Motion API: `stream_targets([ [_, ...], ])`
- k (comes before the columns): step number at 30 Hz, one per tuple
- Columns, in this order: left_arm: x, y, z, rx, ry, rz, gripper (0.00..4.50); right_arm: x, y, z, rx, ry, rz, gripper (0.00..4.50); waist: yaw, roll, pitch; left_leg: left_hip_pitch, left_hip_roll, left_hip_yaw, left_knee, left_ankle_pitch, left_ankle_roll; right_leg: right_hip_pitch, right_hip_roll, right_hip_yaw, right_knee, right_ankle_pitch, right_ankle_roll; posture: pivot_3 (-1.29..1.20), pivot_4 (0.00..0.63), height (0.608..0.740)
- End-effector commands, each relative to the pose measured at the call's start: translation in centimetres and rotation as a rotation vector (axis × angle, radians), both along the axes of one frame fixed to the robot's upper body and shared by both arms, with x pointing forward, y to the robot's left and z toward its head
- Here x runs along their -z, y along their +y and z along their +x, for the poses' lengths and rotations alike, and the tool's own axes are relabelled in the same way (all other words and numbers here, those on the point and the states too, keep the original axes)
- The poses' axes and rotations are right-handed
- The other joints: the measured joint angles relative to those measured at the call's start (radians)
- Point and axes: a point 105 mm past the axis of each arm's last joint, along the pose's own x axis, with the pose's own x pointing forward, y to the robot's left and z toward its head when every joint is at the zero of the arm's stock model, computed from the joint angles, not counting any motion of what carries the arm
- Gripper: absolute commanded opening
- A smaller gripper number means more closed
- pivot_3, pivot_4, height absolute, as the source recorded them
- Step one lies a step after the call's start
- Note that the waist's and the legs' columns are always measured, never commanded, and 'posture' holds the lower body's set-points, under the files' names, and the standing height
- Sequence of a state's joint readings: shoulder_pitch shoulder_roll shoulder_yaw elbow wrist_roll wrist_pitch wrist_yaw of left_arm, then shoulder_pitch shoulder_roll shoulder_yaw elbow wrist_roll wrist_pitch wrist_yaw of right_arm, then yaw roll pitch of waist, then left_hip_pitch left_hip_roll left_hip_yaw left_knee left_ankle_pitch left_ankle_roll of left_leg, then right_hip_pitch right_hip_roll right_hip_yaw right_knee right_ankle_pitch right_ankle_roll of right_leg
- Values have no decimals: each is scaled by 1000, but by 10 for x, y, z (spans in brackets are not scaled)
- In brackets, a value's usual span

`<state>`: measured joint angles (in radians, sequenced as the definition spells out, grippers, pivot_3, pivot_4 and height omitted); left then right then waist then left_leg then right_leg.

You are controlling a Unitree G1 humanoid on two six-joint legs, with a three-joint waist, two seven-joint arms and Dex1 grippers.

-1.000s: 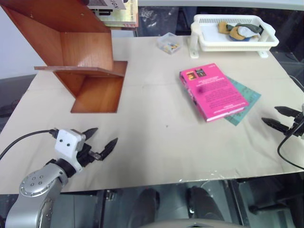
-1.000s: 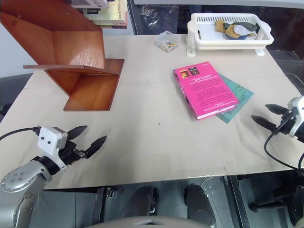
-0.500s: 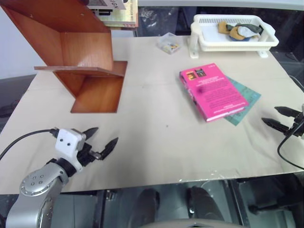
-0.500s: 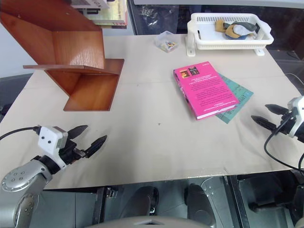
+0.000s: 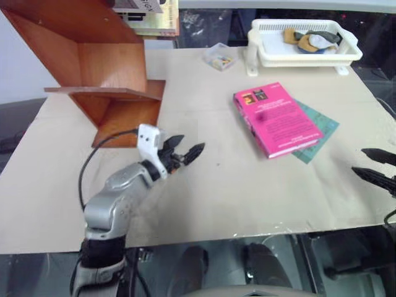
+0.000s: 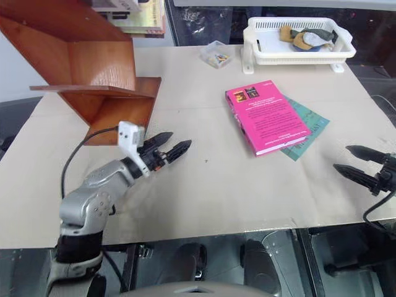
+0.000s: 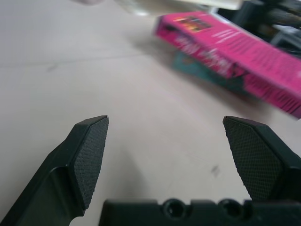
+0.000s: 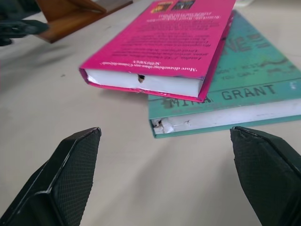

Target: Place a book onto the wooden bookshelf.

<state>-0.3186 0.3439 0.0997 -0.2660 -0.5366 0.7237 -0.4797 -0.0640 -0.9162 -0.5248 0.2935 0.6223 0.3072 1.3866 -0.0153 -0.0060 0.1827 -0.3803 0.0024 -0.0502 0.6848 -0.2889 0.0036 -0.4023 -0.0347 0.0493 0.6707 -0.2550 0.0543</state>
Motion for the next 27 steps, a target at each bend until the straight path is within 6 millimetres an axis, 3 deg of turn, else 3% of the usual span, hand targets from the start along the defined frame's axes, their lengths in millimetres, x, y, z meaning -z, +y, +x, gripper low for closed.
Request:
stream_targets([
  [1,-9,-34,10,132,8,-77,4399,-28,11,-13,-19,-86,-2,4500,3,0,0,0,0,0,0,0,0,0,0,-1,0,0,0,0,150,740],
  [6,-16,-60,23,228,77,-209,4399,-32,21,-24,-14,-94,10,4500,1,-1,0,-1,-1,0,0,0,0,0,0,-1,0,0,0,0,150,740],
  [12,-29,-92,51,258,254,-491,4399,-33,29,-33,-7,-110,12,4500,7,-1,1,-2,-1,0,1,0,0,0,1,-2,0,0,1,0,150,740],
  [17,-17,-110,70,227,383,-559,4399,-34,27,-35,22,-124,5,4500,2,-2,1,-3,-2,1,1,0,0,0,1,-3,-2,0,1,0,150,740],
  [27,-4,-138,81,218,537,-625,4399,-33,22,-39,57,-133,-6,4500,4,-2,1,-4,-2,1,1,0,0,0,1,-3,-4,0,1,0,150,740],
])
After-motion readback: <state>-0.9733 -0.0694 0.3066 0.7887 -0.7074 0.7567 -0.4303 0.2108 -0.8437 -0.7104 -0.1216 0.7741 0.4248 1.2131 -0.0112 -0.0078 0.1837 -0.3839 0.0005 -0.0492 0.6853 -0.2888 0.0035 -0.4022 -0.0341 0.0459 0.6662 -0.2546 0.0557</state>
